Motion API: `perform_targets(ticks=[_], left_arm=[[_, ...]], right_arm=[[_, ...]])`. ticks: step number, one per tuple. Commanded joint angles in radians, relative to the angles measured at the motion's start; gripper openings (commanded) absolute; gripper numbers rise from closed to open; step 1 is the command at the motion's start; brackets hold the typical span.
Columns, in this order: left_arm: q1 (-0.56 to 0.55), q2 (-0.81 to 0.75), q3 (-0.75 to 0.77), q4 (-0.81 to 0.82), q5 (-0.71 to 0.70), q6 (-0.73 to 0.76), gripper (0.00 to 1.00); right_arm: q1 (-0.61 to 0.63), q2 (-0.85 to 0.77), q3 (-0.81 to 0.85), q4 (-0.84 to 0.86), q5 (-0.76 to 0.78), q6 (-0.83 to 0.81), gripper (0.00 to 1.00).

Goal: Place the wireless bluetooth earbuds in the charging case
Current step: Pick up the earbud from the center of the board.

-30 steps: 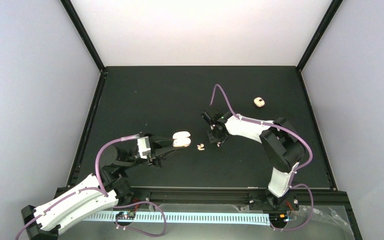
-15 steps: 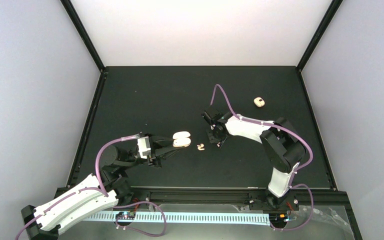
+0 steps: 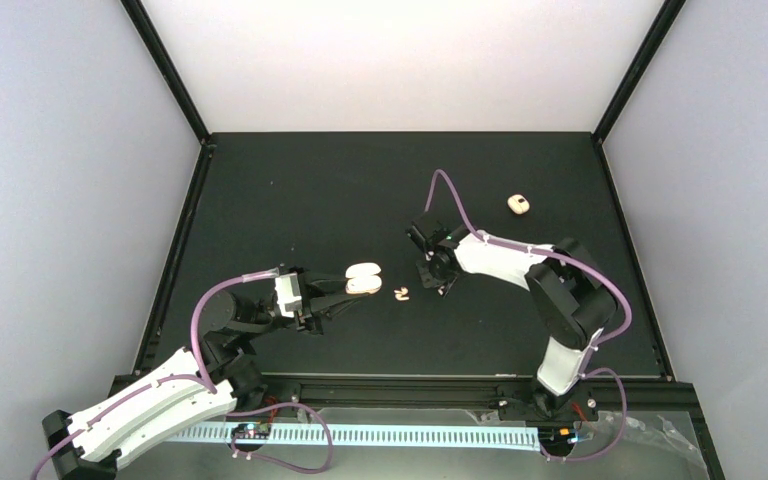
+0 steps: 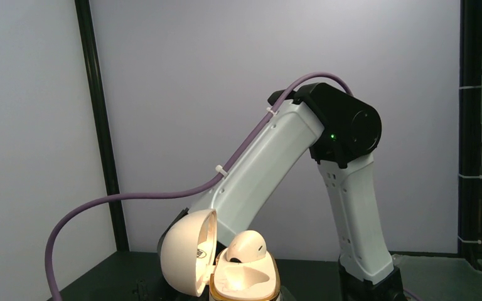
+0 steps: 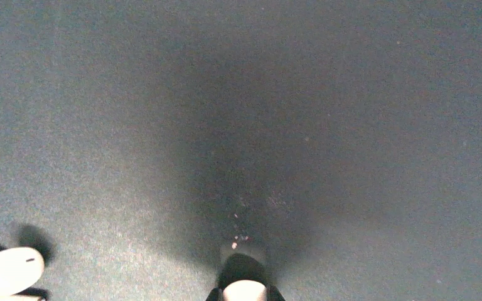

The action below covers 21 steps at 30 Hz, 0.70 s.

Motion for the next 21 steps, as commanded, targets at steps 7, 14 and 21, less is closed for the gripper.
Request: perform_targets(ticks=[7, 14, 21], left_arm=[[0.007, -0.007, 0.040, -0.009, 0.001, 0.010, 0.02], [0.006, -0.004, 0.040, -0.006, -0.015, 0.010, 0.02], [0.005, 0.045, 0.067, 0.007, -0.031, -0.005, 0.02]], right_arm=[[0.001, -0.170, 0.018, -0.056, 0.039, 0.024, 0.08], [0.001, -0.375, 0.052, -0.053, 0.031, 0.028, 0.07], [0.002, -0.599, 0.074, -0.002, -0.019, 0.007, 0.07]])
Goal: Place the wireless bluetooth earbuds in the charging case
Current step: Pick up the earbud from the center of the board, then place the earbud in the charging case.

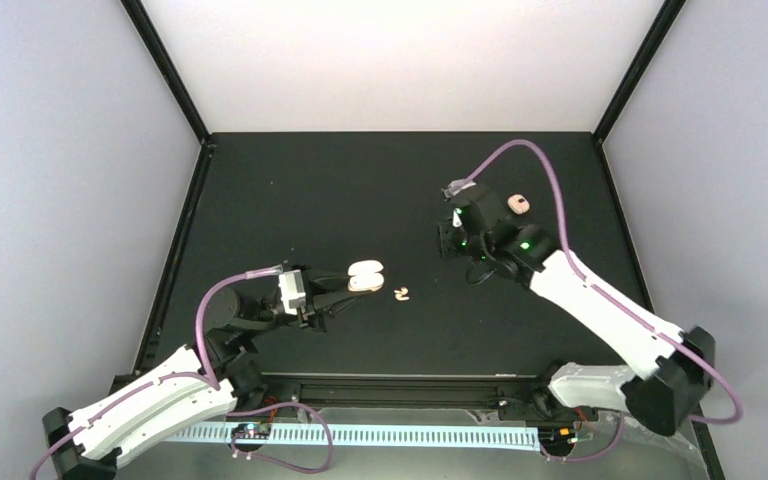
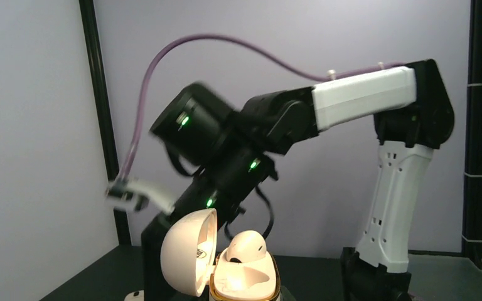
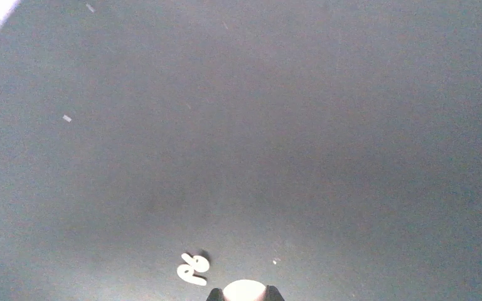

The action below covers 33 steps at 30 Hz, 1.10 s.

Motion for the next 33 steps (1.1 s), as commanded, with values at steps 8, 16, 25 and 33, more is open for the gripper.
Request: perform_targets(ticks=[8, 16, 25, 33], left_arm=[[0.005, 0.172, 0.118, 0.105, -0.030, -0.035, 0.02], [0.006, 0.363, 0.209, 0.235, -0.027, -0.050, 0.02], [0.005, 0.586, 0.364, 0.409, 0.031, -0.138, 0.02], [-0.001, 0.740, 0.467, 0.580, 0.081, -0.228, 0.02]], right_arm=[[0.001, -0.335, 0.021, 0.185, -0.155, -0.042, 0.08], [0.002, -0.514, 0.033, 0.360, -0.249, -0.086, 0.08], [0.001, -0.589, -0.009, 0.539, -0.312, -0.062, 0.09], [0.003, -0.602, -0.058, 0.662, -0.358, -0.051, 0.09]])
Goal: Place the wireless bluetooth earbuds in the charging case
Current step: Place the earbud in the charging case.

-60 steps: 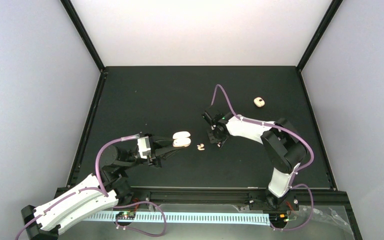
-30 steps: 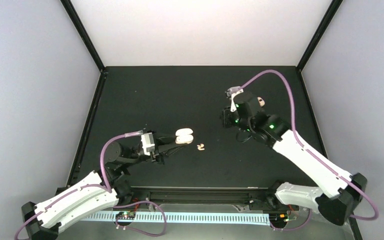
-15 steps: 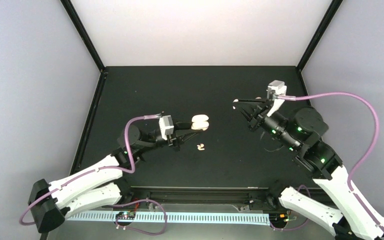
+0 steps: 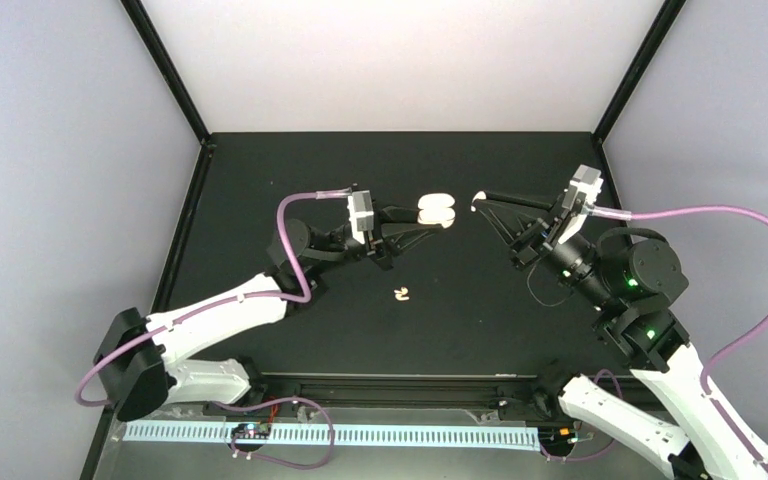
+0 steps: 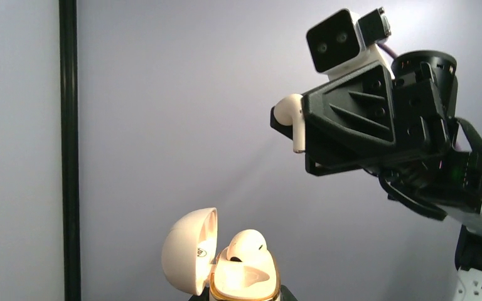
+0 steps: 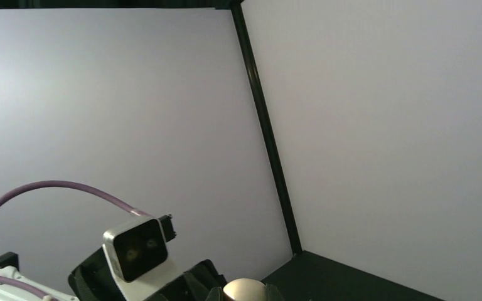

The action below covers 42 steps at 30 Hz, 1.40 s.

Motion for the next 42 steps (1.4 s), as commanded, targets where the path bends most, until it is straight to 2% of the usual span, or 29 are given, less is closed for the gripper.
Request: perform_targets(ticks=[1, 15, 23, 42], left_arm=[[-0.002, 0.059, 0.070, 0.178, 0.043, -0.068, 0.02], [-0.029, 0.146, 0.130, 0.207, 0.042, -0.056, 0.02], [-0.067, 0.138, 0.115, 0.206, 0.056, 0.056, 0.02], [-0.088, 0.150, 0.171, 0.105, 0.029, 0.078, 0.02]], right_arm=[[0.002, -0.001, -0.022, 0.113, -0.045, 0.015, 0.10], [0.002, 0.024, -0.048, 0.159, -0.093, 0.021, 0.10], [0.001, 0.014, -0.090, 0.203, -0.134, -0.015, 0.10], [0.002, 0.016, -0.117, 0.197, -0.152, -0.048, 0.09]])
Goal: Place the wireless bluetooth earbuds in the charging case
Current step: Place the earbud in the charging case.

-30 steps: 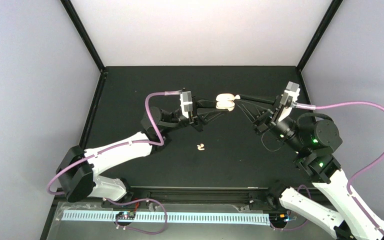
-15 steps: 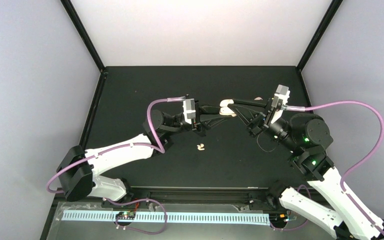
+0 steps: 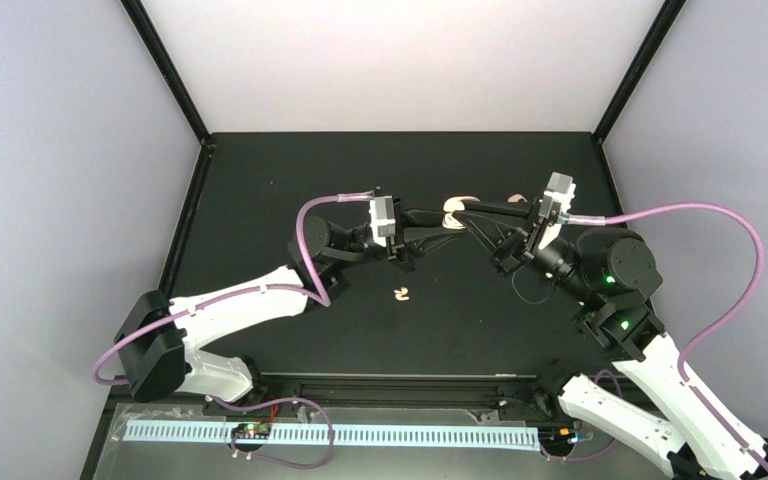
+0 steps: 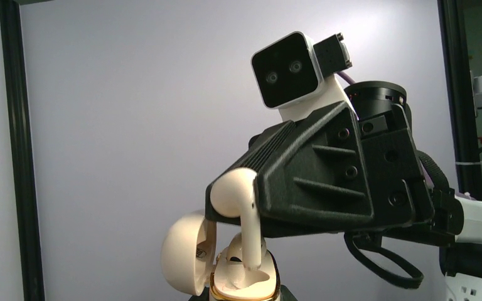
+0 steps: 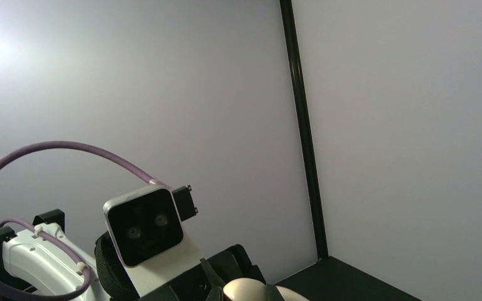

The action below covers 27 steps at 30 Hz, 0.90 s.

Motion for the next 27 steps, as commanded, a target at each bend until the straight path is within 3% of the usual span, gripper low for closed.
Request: perform_targets(ticks=[1, 16, 27], left_arm=[[-0.011, 0.003, 0.058, -0.021, -0.011, 0.020, 0.01], [-0.019, -0.014, 0.068, -0.075, -0.049, 0.014, 0.02], [-0.028, -0.003, 0.071, -0.085, -0.234, 0.001, 0.02]], right_arm=[[0.002, -0.008, -0.012, 0.018, -0.003, -0.018, 0.09], [0.001, -0.005, -0.021, 0.005, 0.022, -0.044, 0.09], [0.001, -0.013, -0.025, 0.086, 0.104, -0.033, 0.09]])
